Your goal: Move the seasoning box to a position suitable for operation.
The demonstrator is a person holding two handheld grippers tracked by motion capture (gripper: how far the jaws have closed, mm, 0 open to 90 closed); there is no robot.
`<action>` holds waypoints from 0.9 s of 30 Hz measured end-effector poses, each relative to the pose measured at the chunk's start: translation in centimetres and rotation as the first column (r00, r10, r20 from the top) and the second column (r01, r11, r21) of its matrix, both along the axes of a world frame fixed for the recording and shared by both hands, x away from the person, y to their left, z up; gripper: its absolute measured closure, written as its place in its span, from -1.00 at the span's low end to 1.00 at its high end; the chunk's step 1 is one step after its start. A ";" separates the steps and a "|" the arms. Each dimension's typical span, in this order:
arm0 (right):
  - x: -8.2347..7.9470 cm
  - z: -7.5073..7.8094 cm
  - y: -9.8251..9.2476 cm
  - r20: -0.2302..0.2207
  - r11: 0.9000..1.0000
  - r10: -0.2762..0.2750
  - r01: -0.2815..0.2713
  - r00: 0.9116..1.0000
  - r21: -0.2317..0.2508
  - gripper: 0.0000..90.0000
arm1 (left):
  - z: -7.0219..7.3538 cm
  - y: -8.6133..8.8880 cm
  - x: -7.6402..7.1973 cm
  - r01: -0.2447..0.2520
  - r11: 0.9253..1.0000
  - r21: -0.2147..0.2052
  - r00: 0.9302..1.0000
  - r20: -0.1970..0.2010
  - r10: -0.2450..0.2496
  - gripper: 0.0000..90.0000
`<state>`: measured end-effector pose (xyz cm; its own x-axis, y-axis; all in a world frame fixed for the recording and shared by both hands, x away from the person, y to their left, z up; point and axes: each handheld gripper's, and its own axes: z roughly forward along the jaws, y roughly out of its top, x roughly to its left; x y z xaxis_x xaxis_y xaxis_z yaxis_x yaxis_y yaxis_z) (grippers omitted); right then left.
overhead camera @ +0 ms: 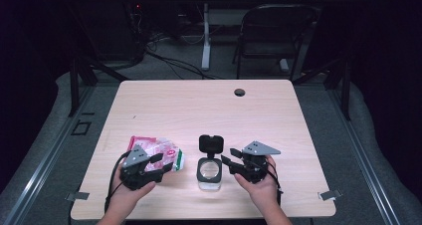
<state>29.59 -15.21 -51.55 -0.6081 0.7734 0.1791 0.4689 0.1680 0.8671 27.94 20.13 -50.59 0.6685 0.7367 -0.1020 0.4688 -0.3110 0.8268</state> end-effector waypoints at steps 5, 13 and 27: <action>0.1 -0.1 0.0 -0.009 1.000 -0.006 0.006 1.000 0.009 0.20 | -0.9 2.0 -0.4 -0.058 0.998 -0.013 0.998 -0.012 0.058 -0.02; 0.1 -0.4 -0.4 -0.012 1.000 -0.014 0.014 1.000 0.019 0.19 | -2.4 0.5 -0.7 -0.014 0.996 0.093 1.000 -0.008 0.015 -0.07; 0.1 -0.8 -0.6 -0.028 0.999 -0.019 0.020 0.999 0.031 0.18 | -4.0 -1.0 -0.2 0.000 0.974 0.227 1.000 0.015 -0.003 -0.25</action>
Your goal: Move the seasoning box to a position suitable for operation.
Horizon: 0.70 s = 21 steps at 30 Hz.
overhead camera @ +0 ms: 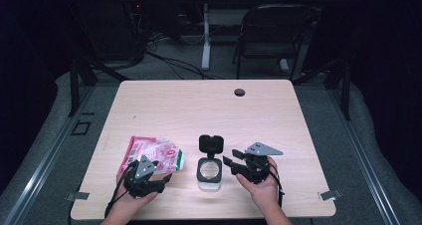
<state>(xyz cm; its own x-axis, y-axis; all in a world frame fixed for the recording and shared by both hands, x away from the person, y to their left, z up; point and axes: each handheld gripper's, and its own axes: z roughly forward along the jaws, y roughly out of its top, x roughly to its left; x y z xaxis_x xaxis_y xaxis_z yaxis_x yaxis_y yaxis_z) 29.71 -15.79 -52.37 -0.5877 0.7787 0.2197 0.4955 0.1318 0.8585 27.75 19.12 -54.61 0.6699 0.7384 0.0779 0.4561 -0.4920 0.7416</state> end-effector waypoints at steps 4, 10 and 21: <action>0.0 0.0 -0.1 -0.002 1.000 -0.002 0.002 1.000 -0.003 0.18 | -0.4 -0.2 0.2 0.000 1.000 0.025 1.000 0.003 0.000 -0.25; 0.0 -0.1 -0.2 -0.001 1.000 -0.009 0.009 1.000 0.011 0.18 | -1.0 -0.7 0.4 0.002 0.998 0.067 1.000 0.015 -0.003 -0.25; 0.0 -0.1 -0.3 -0.005 1.000 -0.007 0.007 1.000 0.015 0.18 | -1.8 -1.0 0.8 -0.016 0.990 0.142 0.998 0.065 0.007 -0.25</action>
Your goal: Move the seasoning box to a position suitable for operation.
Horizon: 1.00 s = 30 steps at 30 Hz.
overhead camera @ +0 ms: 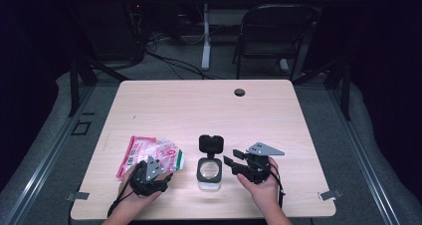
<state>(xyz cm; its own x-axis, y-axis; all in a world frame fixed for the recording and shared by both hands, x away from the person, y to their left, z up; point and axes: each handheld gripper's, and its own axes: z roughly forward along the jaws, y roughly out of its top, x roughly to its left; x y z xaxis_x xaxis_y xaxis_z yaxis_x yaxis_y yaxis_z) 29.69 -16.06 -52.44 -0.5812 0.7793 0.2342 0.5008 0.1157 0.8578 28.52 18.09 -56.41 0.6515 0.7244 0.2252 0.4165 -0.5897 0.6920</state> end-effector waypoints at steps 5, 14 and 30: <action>0.0 0.0 -0.1 0.003 1.000 -0.008 0.008 1.000 0.007 0.18 | -0.3 0.1 0.3 -0.017 1.000 0.013 1.000 0.008 0.017 -0.20; 0.0 0.0 0.0 0.001 1.000 -0.009 0.009 1.000 0.010 0.18 | -0.6 0.8 0.9 -0.060 0.998 -0.022 0.998 -0.005 0.060 -0.08; 0.0 -0.1 0.0 0.001 1.000 -0.010 0.010 1.000 0.011 0.17 | -0.8 1.9 1.7 -0.094 0.990 -0.109 0.995 -0.052 0.089 0.29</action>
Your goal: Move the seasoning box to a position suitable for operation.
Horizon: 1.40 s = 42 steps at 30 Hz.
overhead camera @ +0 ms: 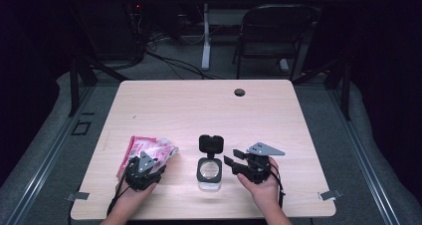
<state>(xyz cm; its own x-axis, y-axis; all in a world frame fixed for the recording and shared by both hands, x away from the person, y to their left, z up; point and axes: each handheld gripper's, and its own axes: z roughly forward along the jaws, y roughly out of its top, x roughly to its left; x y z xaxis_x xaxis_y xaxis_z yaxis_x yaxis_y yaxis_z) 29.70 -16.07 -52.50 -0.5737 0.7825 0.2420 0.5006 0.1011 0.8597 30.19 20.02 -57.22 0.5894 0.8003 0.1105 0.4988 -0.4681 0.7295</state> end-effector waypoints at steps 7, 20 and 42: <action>0.0 0.0 0.0 -0.004 1.000 0.005 -0.005 1.000 -0.006 0.17 | -0.2 0.4 0.2 -0.011 0.999 -0.030 1.000 -0.012 0.011 0.44; 0.0 -0.1 0.1 -0.007 1.000 0.007 -0.008 1.000 -0.009 0.17 | -0.2 1.0 0.5 -0.040 0.996 -0.086 0.999 -0.040 0.036 0.71; 0.0 -0.2 0.0 -0.008 1.000 0.005 -0.005 1.000 -0.005 0.17 | -0.1 2.1 0.8 -0.076 0.982 -0.175 0.994 -0.086 0.062 1.00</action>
